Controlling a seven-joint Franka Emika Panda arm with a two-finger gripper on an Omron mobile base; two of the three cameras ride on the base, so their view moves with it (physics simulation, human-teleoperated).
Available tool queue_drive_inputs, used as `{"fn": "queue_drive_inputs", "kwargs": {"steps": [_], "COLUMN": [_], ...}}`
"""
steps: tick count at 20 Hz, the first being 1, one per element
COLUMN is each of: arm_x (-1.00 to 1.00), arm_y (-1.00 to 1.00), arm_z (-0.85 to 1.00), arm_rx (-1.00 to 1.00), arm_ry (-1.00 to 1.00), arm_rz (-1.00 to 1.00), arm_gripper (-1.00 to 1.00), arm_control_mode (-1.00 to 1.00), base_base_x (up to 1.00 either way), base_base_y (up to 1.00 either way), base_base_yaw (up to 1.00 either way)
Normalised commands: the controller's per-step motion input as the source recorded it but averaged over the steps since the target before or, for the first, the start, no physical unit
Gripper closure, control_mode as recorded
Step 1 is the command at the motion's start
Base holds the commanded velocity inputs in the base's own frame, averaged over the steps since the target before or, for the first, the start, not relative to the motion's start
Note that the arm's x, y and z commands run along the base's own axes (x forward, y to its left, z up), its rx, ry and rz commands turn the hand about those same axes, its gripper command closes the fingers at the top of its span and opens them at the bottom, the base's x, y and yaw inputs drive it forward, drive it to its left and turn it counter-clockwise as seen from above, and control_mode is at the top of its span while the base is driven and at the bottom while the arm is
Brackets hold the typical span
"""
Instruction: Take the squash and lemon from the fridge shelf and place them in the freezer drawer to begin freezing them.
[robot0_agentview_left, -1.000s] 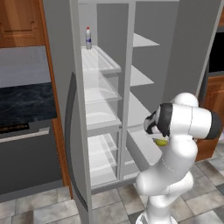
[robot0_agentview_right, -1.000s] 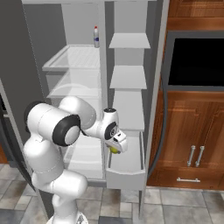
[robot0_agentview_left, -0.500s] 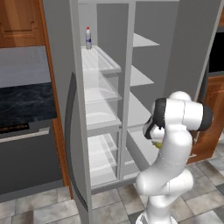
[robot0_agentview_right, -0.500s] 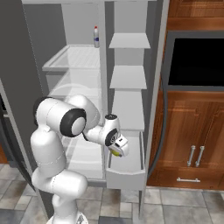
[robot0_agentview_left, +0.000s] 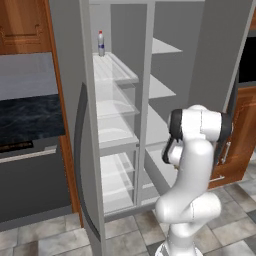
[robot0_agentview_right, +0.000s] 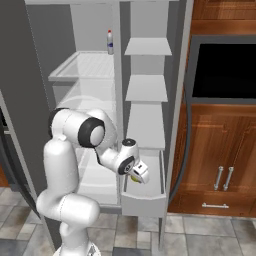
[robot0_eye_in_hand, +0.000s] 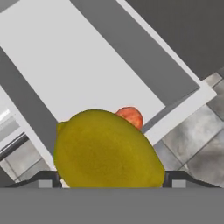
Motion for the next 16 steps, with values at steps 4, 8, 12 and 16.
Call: {"fn": "queue_drive_inputs", "kwargs": {"steps": [4,8,12,16], "arm_x": [0.15,0.11,0.09,0.12], "arm_y": [-0.07,-0.12,-0.17,-0.13], "arm_z": [-0.25,-0.14,-0.18,-0.18], "arm_rx": [0.00,0.00,0.00,0.00], "arm_ry": [-0.01,0.00,0.00,0.00], "arm_rz": [0.00,0.00,0.00,0.00], "arm_gripper": [1.00,1.00,1.00,1.00], "arm_control_mode": [-1.00,-1.00,-1.00,-1.00], "base_base_x": [0.00,0.00,0.00,0.00], "base_base_y": [0.00,0.00,0.00,0.00], "base_base_yaw": [0.00,0.00,0.00,0.00]}}
